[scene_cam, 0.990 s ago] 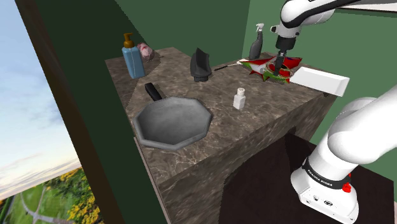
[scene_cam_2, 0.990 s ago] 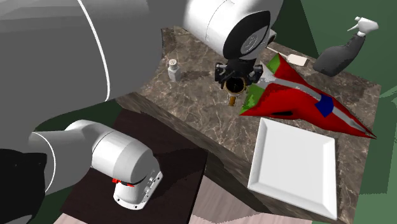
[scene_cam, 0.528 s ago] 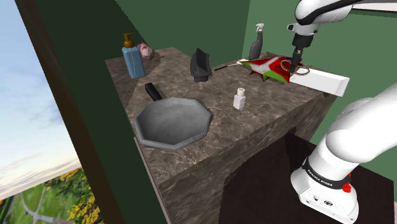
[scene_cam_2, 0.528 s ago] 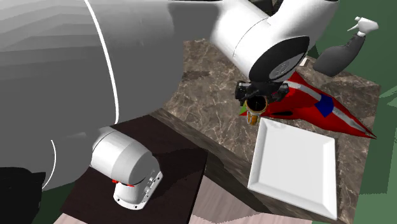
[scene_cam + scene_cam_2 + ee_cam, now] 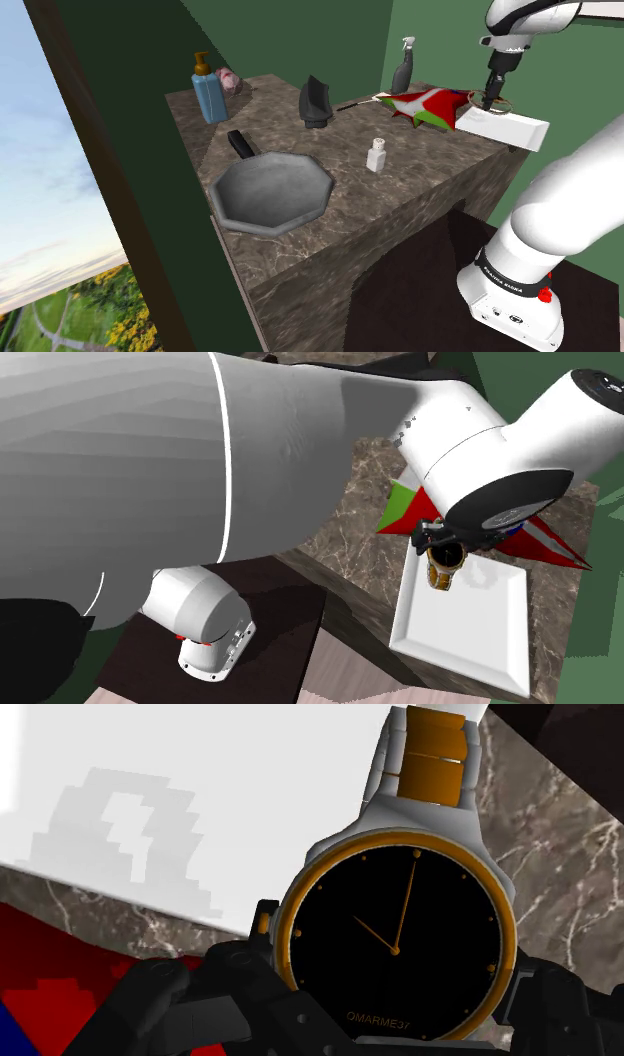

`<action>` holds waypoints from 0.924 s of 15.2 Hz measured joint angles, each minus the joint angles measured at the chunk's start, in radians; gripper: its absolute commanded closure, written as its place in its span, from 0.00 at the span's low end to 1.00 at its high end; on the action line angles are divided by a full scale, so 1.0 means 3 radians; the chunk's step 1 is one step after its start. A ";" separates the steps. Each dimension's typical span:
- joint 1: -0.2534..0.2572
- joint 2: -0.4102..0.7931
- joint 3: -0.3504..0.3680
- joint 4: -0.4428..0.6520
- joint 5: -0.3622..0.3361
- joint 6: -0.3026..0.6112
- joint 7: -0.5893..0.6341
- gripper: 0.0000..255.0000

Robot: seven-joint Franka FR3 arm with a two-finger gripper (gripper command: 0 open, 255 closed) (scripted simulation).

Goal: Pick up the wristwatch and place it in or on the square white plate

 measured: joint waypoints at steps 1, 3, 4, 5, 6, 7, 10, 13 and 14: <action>0.0005 0.0079 -0.0082 0.0088 0.0052 -0.0017 -0.0113 1.00; 0.0007 0.0268 -0.0277 0.0228 0.0187 -0.0003 -0.0373 1.00; 0.0016 0.0401 -0.0379 0.0330 0.0293 -0.0010 -0.0521 1.00; 0.0012 0.0529 -0.0471 0.0394 0.0402 0.0007 -0.0666 1.00; -0.0012 0.0751 -0.0601 0.0547 0.0588 -0.0023 -0.0882 1.00; -0.0040 0.0858 -0.0650 0.0591 0.0696 -0.0010 -0.1015 1.00; -0.0087 0.1031 -0.0681 0.0567 0.0867 0.0102 -0.1180 1.00; -0.0116 0.1133 -0.0677 0.0487 0.0971 0.0229 -0.1256 1.00; -0.0117 0.1144 -0.0674 0.0449 0.0984 0.0272 -0.1265 1.00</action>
